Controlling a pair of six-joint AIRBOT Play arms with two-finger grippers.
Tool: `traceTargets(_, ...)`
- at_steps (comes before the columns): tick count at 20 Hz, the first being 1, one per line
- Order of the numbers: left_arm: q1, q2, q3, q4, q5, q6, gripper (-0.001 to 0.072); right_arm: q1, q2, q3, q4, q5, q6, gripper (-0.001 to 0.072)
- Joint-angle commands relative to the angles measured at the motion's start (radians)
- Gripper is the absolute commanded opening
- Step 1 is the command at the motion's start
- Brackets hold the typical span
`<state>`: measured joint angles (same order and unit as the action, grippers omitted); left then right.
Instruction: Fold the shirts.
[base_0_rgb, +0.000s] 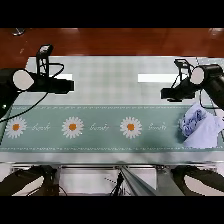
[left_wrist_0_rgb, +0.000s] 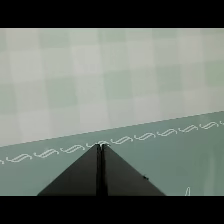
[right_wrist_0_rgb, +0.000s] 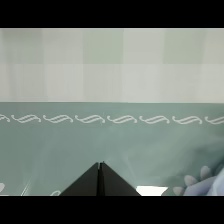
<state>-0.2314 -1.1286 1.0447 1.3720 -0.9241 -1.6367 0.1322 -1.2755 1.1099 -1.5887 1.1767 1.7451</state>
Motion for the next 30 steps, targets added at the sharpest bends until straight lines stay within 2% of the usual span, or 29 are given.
traceTargets(1, 0.000, -0.001, 0.000, 0.000, 0.000, 0.000, 0.0017, 0.000, 0.000, 0.000, 0.000, -0.003, 0.000, 0.0032)
traceTargets(5, 0.000, -0.001, 0.000, 0.000, 0.032, 0.000, 0.0017, 0.000, 0.000, -0.001, -0.003, -0.034, 0.000, 0.0032)
traceTargets(7, 0.001, -0.001, 0.000, 0.002, 0.079, 0.001, 0.0017, 0.000, -0.001, 0.000, -0.041, -0.110, 0.000, 0.0032)
traceTargets(8, 0.002, -0.001, 0.000, 0.010, 0.115, 0.001, 0.0041, 0.000, -0.001, 0.000, -0.078, -0.159, 0.001, 0.0058)
traceTargets(9, 0.001, -0.001, 0.000, 0.029, 0.154, 0.001, 0.0307, 0.000, 0.000, 0.000, -0.138, -0.217, 0.000, 0.0349)
traceTargets(10, 0.001, -0.002, 0.000, 0.043, 0.188, 0.000, 0.0705, 0.000, -0.001, 0.000, -0.222, -0.267, -0.006, 0.0619)
traceTargets(11, 0.002, -0.002, 0.000, 0.057, 0.210, 0.001, 0.0705, -0.004, 0.000, 0.000, -0.317, -0.304, 0.013, 0.0626)
traceTargets(13, 0.002, -0.002, 0.000, 0.077, 0.217, 0.001, 0.0704, -0.064, -0.001, 0.000, -0.478, -0.338, 0.180, 0.0626)
traceTargets(14, 0.002, -0.003, 0.000, 0.077, 0.217, 0.001, 0.0704, -0.122, -0.002, 0.000, -0.496, -0.343, 0.247, 0.0626)
traceTargets(16, 0.002, -0.006, 0.000, 0.076, 0.218, 0.000, 0.0703, -0.264, -0.002, 0.000, -0.447, -0.296, 0.266, 0.0619)
traceTargets(17, 0.002, -0.010, -0.001, 0.076, 0.217, 0.000, 0.0703, -0.331, -0.002, 0.000, -0.414, -0.221, 0.224, 0.0615)
traceTargets(21, -0.012, -0.037, -0.001, 0.065, 0.217, 0.000, 0.0703, -0.552, 0.021, -0.020, -0.196, 0.035, -0.074, 0.0615)
traceTargets(25, -0.049, -0.087, -0.001, 0.064, 0.217, 0.000, 0.0703, -0.706, 0.060, -0.161, 0.012, 0.077, -0.163, 0.0615)
traceTargets(30, -0.088, -0.110, 0.000, 0.064, 0.183, 0.000, 0.0703, -0.710, 0.043, -0.311, 0.078, -0.013, -0.180, 0.0615)
